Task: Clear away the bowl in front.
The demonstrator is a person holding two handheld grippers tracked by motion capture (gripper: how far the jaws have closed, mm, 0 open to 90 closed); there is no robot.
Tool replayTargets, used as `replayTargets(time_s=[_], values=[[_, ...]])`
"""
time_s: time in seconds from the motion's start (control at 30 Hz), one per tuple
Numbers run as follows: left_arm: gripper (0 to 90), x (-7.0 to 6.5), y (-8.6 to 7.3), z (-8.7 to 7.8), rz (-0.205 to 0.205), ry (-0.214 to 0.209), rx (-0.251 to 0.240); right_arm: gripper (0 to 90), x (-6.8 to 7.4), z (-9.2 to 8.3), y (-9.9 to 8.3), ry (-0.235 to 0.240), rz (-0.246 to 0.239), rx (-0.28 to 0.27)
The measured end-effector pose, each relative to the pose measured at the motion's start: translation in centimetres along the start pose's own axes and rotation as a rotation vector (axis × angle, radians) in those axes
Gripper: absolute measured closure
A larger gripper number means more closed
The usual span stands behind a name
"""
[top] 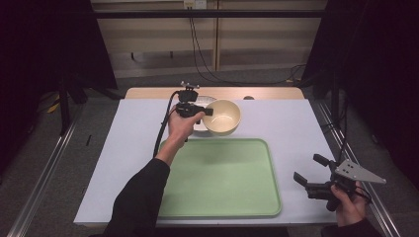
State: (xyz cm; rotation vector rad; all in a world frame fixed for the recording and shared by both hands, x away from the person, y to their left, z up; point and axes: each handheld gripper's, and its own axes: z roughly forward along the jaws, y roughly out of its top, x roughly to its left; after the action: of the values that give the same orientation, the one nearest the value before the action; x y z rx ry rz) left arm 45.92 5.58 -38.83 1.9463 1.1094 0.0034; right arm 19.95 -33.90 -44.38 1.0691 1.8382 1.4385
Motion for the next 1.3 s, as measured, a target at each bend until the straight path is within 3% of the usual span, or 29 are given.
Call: replayTargets(time_s=[0.23,0.87,1.27,1.3], values=[[82.6,-1.4,0.3,1.0,0.019,-0.018,0.006,1.8,0.0,0.0,0.0,0.005,0.003,-0.001],[82.6,-5.0,-0.6,4.9,0.066,-0.066,0.080,1.9,0.0,0.0,0.0,0.014,0.004,-0.015],[82.6,-6.7,-2.0,7.5,0.076,-0.092,0.125,1.9,0.1,0.0,0.0,0.013,0.001,-0.021],[82.6,-6.8,-2.2,7.7,0.091,-0.092,0.141,1.9,0.1,0.0,0.0,0.013,0.001,-0.023]])
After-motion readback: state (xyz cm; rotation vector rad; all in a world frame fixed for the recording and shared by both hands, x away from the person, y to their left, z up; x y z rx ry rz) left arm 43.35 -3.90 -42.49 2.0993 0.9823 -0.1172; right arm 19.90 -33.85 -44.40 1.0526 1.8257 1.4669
